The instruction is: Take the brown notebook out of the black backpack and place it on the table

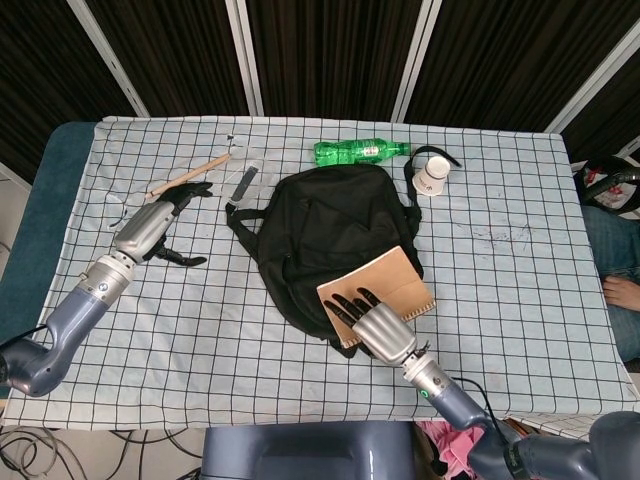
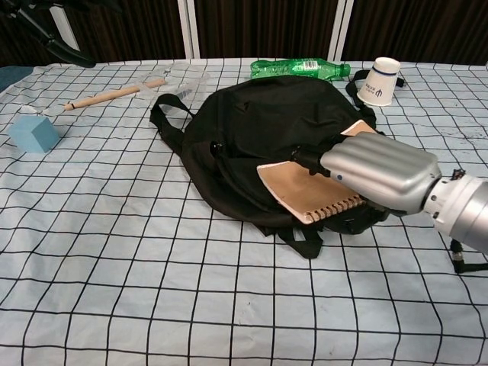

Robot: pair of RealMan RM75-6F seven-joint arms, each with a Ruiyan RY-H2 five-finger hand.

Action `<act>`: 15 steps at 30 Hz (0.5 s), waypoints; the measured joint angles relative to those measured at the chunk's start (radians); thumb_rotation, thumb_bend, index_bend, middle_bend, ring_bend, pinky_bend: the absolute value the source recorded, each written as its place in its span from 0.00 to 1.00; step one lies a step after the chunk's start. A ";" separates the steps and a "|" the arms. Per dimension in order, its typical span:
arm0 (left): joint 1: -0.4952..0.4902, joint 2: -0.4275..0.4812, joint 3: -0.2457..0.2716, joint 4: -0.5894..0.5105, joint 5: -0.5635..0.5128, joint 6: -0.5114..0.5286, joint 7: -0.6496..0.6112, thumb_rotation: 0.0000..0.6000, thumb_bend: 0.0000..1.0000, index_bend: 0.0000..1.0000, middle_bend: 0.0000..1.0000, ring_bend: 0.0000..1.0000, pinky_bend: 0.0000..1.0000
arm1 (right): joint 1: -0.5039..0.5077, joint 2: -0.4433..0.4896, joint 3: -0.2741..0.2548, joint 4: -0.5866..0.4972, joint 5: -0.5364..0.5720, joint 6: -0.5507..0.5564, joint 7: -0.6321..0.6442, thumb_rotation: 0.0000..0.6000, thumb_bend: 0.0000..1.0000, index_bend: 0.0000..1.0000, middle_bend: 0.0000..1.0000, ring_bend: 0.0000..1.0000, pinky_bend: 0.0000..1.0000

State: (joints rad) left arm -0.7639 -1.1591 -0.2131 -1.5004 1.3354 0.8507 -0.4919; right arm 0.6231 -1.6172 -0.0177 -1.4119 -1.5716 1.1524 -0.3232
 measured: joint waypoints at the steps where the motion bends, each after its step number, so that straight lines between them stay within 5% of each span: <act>1: 0.000 0.001 0.001 -0.002 0.001 0.000 0.004 1.00 0.03 0.08 0.16 0.00 0.00 | -0.005 0.015 0.000 -0.013 0.004 -0.001 -0.008 1.00 0.27 0.00 0.05 0.24 0.14; 15: 0.057 0.047 0.031 -0.065 0.023 0.115 0.241 1.00 0.03 0.08 0.15 0.00 0.00 | -0.107 0.279 0.118 -0.024 0.187 0.097 0.013 1.00 0.24 0.00 0.03 0.23 0.13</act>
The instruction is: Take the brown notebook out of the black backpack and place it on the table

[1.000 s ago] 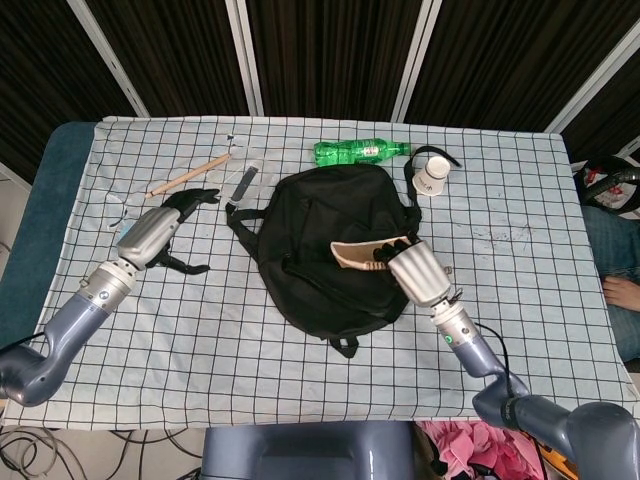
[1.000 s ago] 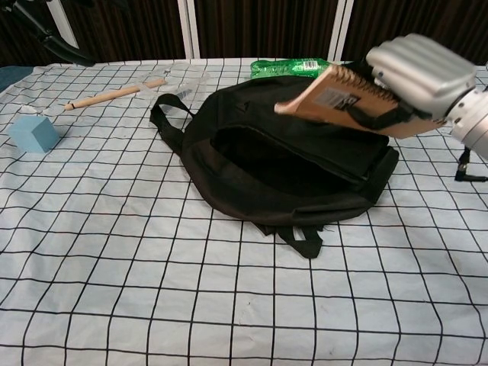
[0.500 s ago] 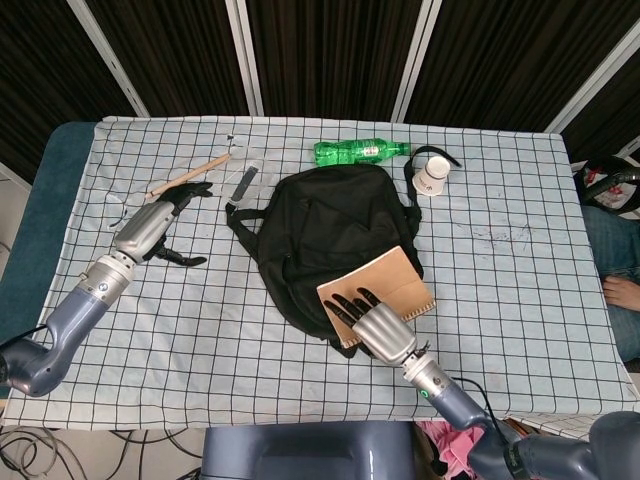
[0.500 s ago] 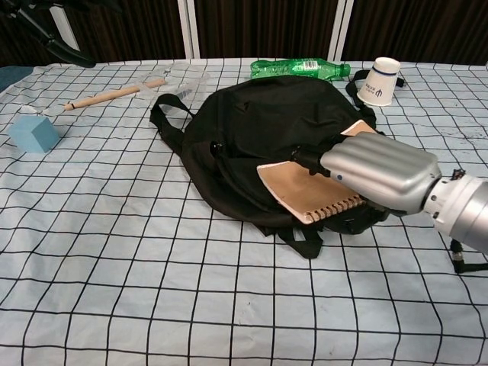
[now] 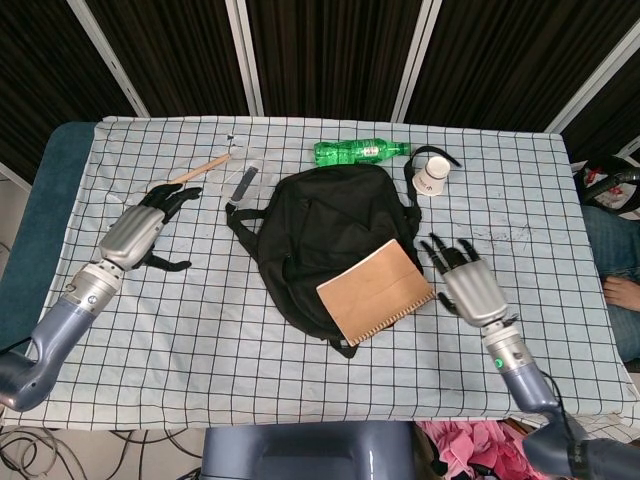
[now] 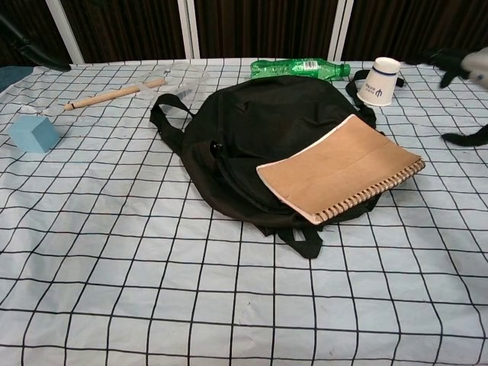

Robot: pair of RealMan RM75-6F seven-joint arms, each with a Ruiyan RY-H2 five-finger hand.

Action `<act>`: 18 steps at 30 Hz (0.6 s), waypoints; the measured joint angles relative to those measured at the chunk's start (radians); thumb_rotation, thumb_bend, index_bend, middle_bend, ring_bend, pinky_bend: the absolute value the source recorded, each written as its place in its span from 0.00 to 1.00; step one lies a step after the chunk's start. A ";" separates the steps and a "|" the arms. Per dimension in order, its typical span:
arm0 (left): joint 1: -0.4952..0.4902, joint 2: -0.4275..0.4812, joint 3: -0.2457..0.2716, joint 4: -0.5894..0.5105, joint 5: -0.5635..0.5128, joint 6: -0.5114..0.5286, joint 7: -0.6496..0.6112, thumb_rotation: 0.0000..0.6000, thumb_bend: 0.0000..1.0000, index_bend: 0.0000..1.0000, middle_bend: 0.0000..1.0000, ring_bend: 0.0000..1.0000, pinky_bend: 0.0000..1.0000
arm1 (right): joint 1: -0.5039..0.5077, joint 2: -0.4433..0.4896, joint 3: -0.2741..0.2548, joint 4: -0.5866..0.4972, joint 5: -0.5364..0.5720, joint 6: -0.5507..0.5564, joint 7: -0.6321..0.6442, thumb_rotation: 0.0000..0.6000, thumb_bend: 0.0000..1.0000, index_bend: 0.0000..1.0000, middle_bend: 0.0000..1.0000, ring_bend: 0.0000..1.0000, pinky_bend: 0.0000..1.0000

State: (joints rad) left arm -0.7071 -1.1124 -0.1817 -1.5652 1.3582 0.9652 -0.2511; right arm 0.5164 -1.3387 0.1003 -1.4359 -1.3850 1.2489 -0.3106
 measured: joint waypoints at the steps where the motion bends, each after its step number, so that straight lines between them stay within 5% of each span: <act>1: 0.009 0.004 0.003 -0.008 0.000 0.015 0.024 1.00 0.03 0.08 0.15 0.00 0.00 | -0.008 0.011 0.008 0.014 0.019 0.004 0.000 1.00 0.24 0.00 0.02 0.23 0.13; 11: 0.191 0.030 0.068 -0.066 -0.002 0.256 0.226 1.00 0.04 0.08 0.14 0.00 0.00 | -0.132 0.114 0.082 0.109 0.170 0.107 0.041 1.00 0.24 0.00 0.04 0.22 0.13; 18: 0.383 0.017 0.151 -0.068 0.001 0.472 0.329 1.00 0.04 0.08 0.14 0.00 0.00 | -0.283 0.131 0.046 0.082 0.131 0.304 0.083 1.00 0.24 0.00 0.04 0.21 0.13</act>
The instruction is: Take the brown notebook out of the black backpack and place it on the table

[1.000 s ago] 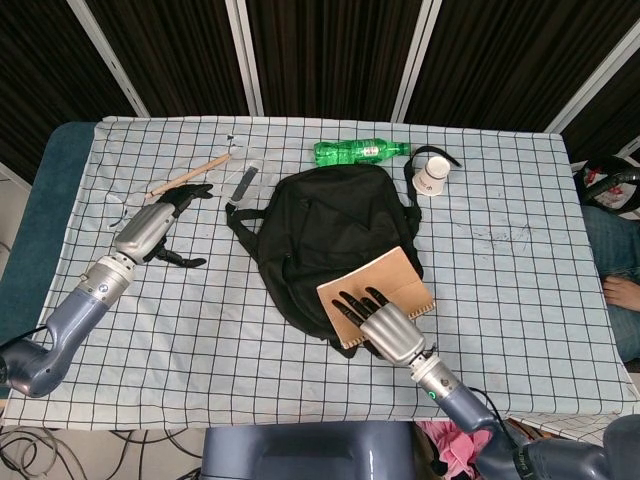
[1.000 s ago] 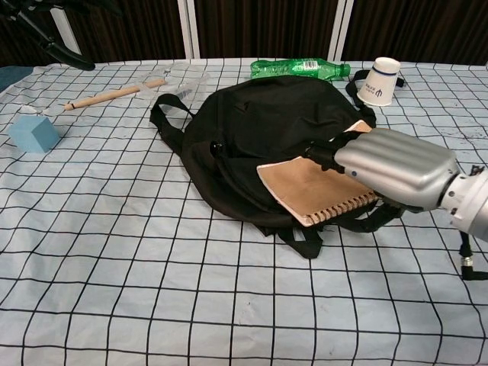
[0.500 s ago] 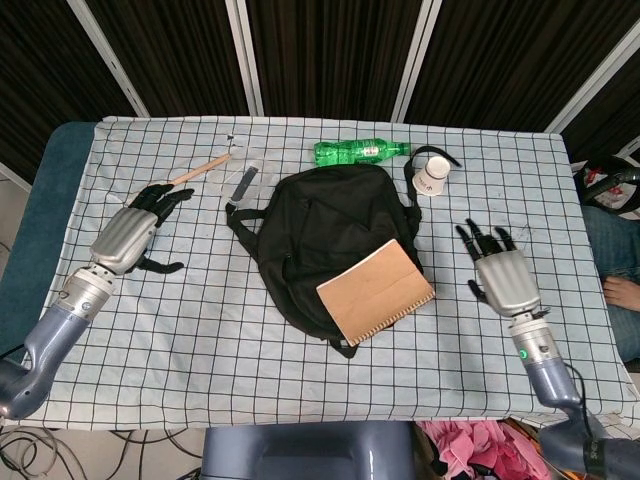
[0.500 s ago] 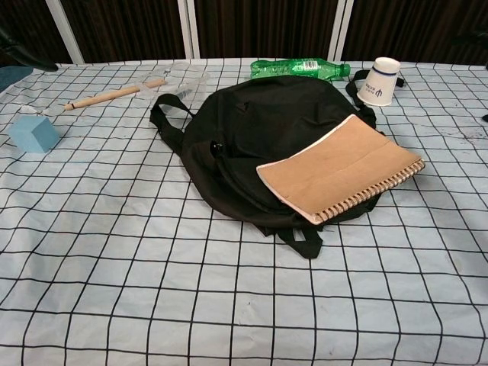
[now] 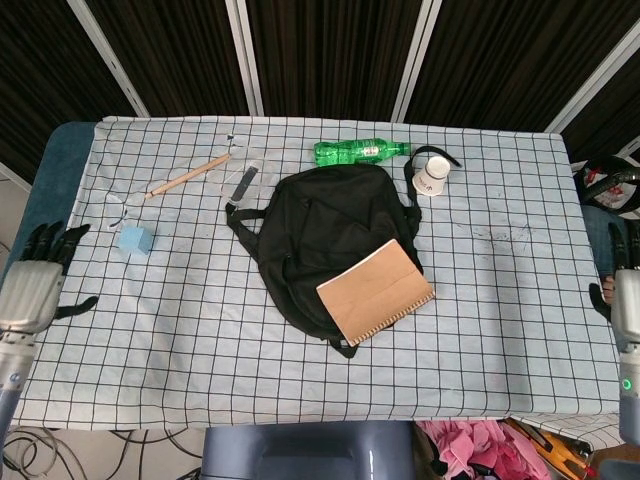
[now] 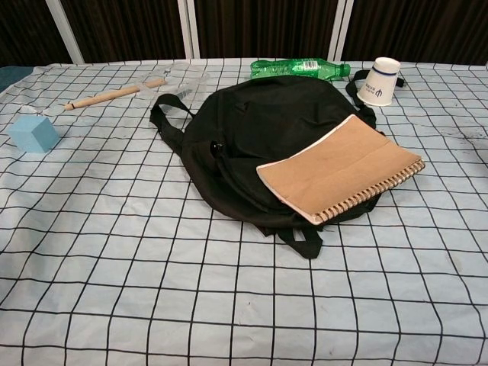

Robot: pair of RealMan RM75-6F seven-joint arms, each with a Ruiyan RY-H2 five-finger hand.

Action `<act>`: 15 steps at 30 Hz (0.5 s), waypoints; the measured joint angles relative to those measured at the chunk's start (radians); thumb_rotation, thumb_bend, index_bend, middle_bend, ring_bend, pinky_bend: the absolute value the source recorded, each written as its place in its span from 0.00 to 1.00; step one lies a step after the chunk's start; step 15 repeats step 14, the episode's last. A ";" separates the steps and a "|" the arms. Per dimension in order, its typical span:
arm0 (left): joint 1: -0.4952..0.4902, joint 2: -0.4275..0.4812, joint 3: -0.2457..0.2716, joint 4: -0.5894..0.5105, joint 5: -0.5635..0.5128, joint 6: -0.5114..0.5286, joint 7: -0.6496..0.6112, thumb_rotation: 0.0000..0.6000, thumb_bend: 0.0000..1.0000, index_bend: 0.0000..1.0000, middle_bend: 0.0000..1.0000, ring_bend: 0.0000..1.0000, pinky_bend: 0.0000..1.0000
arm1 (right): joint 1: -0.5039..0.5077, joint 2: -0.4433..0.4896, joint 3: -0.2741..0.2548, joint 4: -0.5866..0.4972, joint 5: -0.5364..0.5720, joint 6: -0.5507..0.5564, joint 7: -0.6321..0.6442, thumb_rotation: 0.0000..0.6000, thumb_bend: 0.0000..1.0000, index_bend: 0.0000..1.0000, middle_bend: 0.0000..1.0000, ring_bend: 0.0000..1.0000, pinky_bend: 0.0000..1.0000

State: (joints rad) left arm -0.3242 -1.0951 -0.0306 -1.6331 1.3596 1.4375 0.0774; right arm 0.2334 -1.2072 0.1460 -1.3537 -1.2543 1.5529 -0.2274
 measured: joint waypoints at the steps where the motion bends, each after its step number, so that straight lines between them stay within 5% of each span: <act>1: 0.023 0.000 0.015 -0.002 0.003 0.017 0.001 1.00 0.04 0.08 0.14 0.00 0.00 | -0.018 -0.001 -0.013 -0.006 -0.018 0.024 0.002 1.00 0.24 0.00 0.04 0.21 0.13; 6: 0.123 0.008 0.096 -0.013 0.054 0.075 -0.010 1.00 0.05 0.09 0.13 0.00 0.00 | -0.097 -0.004 -0.106 -0.046 -0.136 0.111 -0.009 1.00 0.24 0.00 0.04 0.22 0.13; 15: 0.153 0.001 0.098 0.039 0.145 0.132 -0.084 1.00 0.05 0.09 0.13 0.00 0.00 | -0.120 0.025 -0.166 -0.140 -0.274 0.103 0.023 1.00 0.24 0.00 0.04 0.21 0.13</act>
